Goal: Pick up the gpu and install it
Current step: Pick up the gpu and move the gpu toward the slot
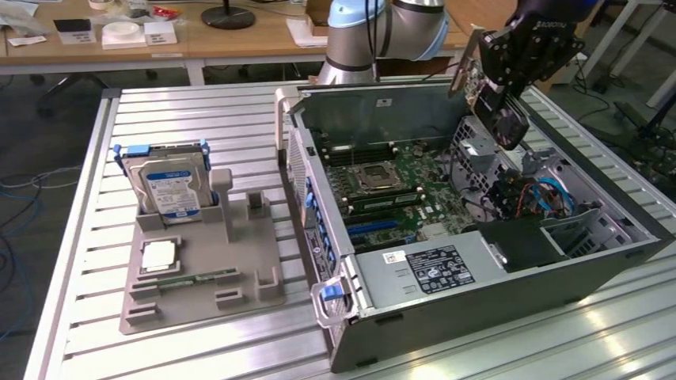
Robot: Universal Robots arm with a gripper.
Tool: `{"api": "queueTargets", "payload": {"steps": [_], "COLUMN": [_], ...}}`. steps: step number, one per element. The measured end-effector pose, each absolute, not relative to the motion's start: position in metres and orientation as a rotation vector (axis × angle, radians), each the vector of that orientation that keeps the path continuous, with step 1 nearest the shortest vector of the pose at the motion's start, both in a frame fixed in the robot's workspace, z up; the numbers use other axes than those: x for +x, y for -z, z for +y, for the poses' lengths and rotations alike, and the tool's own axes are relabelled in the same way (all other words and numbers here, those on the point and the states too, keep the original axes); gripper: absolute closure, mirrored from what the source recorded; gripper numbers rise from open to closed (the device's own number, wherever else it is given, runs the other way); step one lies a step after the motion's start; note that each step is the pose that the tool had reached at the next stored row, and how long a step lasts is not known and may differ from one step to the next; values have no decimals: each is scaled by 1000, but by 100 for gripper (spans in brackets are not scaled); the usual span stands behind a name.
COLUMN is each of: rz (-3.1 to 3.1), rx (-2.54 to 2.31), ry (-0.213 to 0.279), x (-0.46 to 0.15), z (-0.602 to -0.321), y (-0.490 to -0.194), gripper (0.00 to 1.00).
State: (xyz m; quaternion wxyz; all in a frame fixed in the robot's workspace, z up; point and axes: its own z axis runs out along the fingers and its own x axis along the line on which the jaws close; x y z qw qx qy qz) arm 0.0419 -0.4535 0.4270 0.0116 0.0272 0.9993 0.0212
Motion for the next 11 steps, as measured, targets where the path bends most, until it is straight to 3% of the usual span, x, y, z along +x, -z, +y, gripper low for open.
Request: {"api": "queueTargets", "payload": {"steps": [11], "rz": [3117], "rx": [85], "ry": [-66], "x": [49], "z": [-444], "y": [-422], "gripper": [73]}}
